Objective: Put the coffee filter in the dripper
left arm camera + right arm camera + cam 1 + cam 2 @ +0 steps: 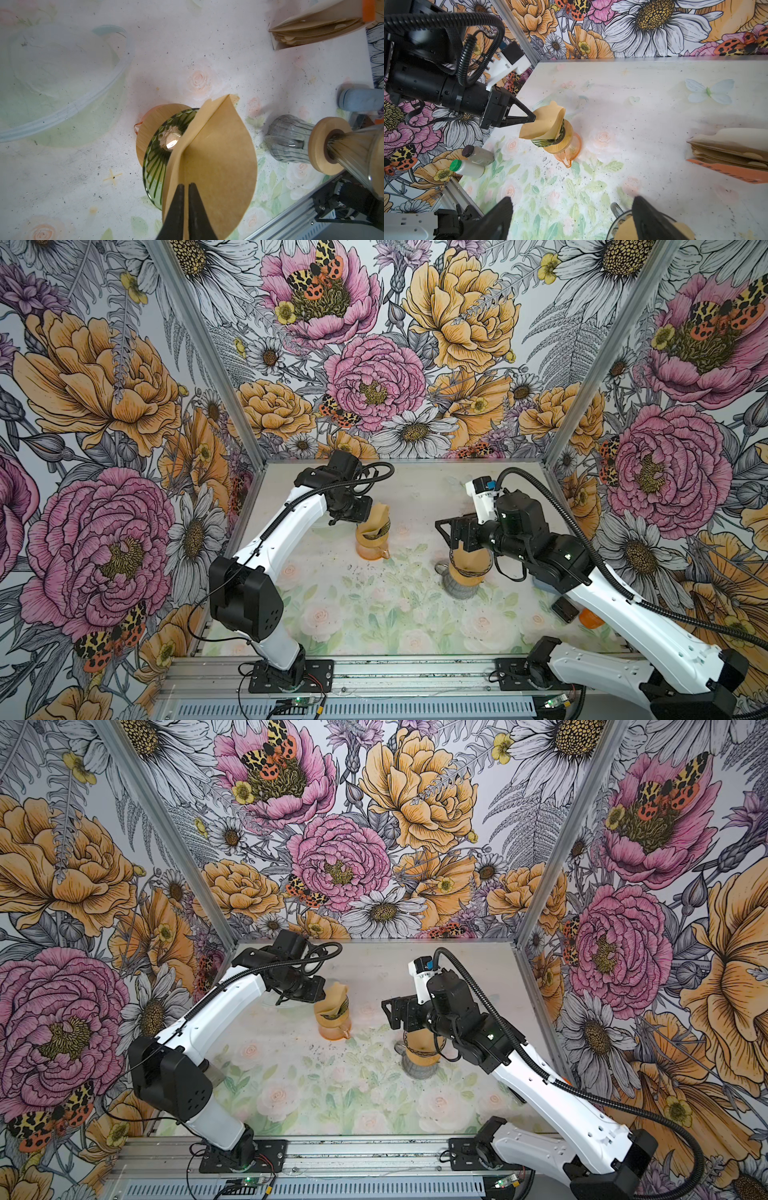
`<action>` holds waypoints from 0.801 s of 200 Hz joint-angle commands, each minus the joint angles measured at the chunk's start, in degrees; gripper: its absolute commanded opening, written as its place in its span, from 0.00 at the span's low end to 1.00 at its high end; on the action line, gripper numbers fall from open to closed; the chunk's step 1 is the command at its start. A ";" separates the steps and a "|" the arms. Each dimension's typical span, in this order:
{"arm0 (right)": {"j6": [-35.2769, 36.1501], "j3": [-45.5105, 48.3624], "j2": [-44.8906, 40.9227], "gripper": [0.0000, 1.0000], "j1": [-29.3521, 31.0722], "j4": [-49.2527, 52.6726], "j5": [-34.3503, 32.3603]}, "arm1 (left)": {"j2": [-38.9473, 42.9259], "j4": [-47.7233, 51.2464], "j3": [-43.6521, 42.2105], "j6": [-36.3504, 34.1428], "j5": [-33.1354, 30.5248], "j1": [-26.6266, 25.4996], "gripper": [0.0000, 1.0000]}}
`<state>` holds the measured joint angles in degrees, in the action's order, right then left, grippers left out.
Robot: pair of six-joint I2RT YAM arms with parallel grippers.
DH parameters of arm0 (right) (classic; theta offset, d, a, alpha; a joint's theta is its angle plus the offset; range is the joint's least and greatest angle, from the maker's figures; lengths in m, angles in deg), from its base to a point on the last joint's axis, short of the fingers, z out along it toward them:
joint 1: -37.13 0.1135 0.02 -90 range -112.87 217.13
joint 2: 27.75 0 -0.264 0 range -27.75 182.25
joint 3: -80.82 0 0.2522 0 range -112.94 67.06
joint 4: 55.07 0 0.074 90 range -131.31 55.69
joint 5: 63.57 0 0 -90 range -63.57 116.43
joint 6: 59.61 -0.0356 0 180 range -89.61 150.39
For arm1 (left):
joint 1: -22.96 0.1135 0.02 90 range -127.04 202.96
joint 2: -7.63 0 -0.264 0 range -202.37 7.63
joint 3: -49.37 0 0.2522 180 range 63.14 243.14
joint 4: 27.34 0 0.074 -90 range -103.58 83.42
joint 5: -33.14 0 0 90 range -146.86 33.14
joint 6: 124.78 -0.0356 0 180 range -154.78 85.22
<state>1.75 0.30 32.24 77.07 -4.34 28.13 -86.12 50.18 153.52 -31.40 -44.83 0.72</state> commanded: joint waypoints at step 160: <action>0.21 1.33 -1.01 0.91 0.22 -1.02 -0.26 | -2.36 2.73 6.64 -3.28 -7.21 -7.64 0.09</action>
<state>1.73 1.31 32.26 77.07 -4.36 28.15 -86.93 52.37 159.60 -33.37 -53.44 -6.98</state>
